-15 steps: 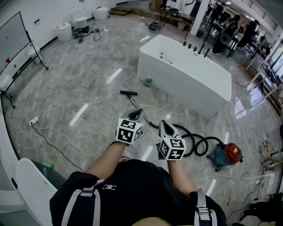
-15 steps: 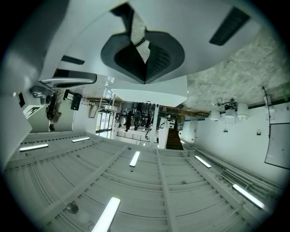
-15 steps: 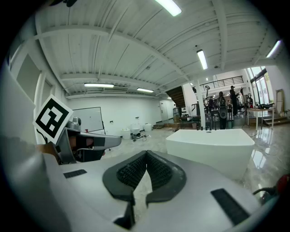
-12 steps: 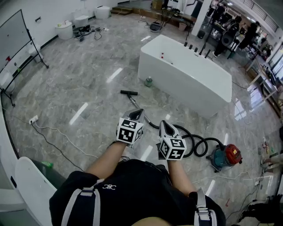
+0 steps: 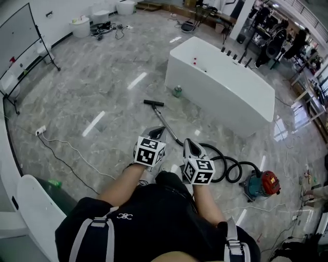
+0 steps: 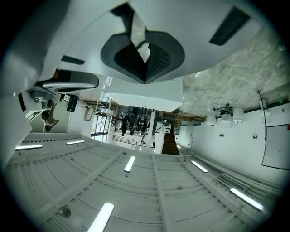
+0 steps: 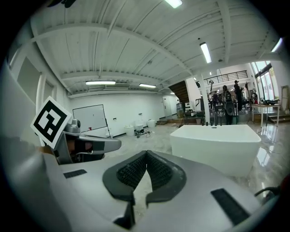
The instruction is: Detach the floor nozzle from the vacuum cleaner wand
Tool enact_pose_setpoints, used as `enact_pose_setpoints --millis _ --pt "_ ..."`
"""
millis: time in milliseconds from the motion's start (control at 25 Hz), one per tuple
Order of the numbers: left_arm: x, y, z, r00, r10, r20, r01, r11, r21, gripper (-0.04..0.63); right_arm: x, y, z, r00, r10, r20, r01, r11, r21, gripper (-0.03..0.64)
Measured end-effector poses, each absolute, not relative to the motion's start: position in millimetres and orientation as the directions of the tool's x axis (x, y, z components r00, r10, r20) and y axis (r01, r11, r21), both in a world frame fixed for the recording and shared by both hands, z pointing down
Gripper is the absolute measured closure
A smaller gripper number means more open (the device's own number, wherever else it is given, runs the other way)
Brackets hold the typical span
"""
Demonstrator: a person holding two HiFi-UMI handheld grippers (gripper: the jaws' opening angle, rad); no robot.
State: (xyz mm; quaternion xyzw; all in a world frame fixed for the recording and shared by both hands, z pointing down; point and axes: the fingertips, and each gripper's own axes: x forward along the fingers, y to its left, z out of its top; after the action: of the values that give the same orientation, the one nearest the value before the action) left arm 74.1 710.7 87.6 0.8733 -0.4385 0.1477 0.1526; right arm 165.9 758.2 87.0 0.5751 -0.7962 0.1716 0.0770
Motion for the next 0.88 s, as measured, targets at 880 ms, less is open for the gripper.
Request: enact_pose_setpoints --millis 880 --pt "61.7 513.8 77.0 0.507 -0.756 0.415 -0.844 -0.532 0.062 0.589 156.3 529.2 74.2 -0.412 -0.868 0.276 -0.904 0.35 -0.246 0.603"
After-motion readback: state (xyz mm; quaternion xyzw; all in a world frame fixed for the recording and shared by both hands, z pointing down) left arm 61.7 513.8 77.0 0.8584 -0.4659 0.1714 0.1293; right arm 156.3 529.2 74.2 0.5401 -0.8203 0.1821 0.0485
